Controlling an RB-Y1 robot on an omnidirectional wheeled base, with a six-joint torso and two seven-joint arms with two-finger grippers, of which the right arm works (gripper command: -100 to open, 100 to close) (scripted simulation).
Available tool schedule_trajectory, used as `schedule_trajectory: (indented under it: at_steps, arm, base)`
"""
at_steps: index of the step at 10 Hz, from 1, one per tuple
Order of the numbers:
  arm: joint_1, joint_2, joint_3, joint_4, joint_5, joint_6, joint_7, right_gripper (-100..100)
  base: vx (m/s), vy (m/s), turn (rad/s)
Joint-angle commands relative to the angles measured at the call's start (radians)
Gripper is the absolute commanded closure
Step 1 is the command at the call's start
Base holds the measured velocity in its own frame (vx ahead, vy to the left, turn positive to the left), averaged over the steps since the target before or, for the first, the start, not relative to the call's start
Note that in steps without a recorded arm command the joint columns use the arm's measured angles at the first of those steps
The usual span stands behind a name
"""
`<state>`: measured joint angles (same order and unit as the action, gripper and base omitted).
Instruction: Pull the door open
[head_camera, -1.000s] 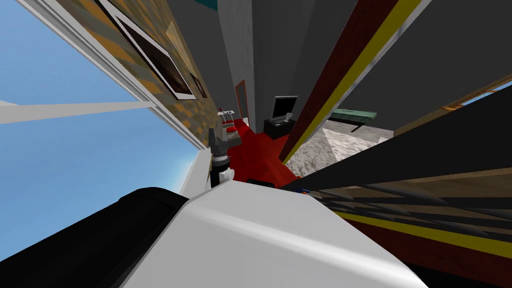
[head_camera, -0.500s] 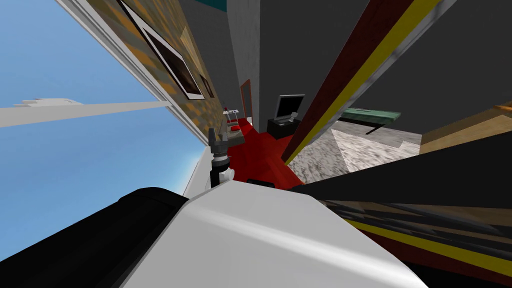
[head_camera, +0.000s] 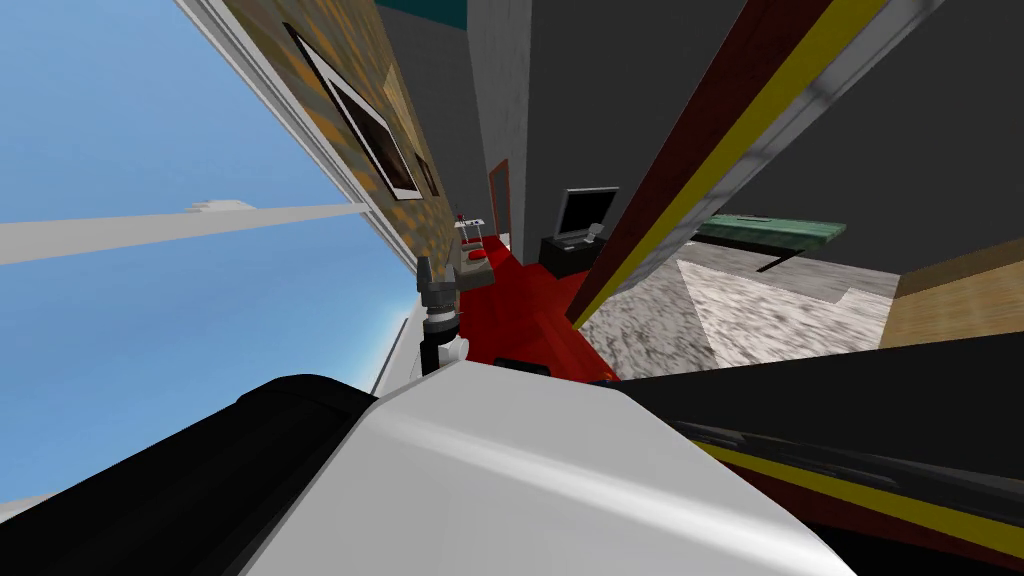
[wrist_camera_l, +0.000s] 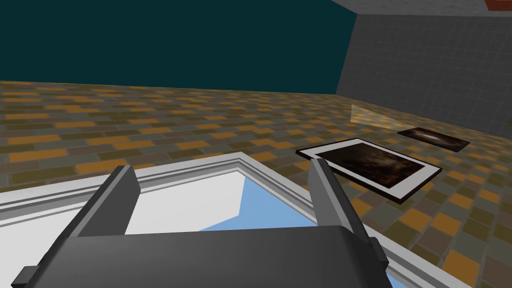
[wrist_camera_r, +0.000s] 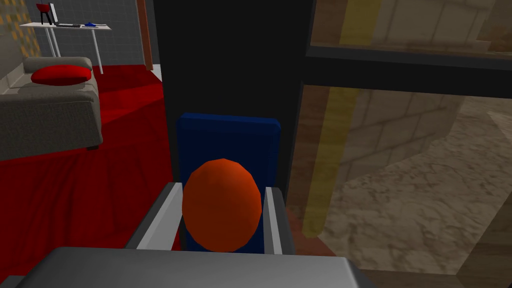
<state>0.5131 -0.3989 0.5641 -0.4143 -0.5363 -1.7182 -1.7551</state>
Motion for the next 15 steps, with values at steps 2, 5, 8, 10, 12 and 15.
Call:
schedule_trajectory:
  at_steps: [2,5,8,10,12,15]
  arm:
    - [0.013,-0.006,0.001,-0.027,0.001,0.010,0.009,100]
    - [0.023,0.007,-0.006,-0.027,-0.010,0.053,0.013,100]
    - [0.030,0.017,-0.013,-0.026,-0.019,0.074,0.015,100]
    - [0.038,0.027,-0.020,-0.024,-0.028,0.084,0.017,100]
    - [0.045,0.038,-0.027,-0.022,-0.037,0.083,0.019,100]
    - [0.054,0.052,-0.037,-0.020,-0.048,0.063,0.024,100]
  base:
    - [-0.026,-0.003,-0.007]
    - [-0.031,-0.038,0.266]
    - [-0.054,0.005,0.222]
    - [-0.075,0.016,0.285]
    - [-0.108,0.018,0.319]
    - [-0.163,0.039,0.200]
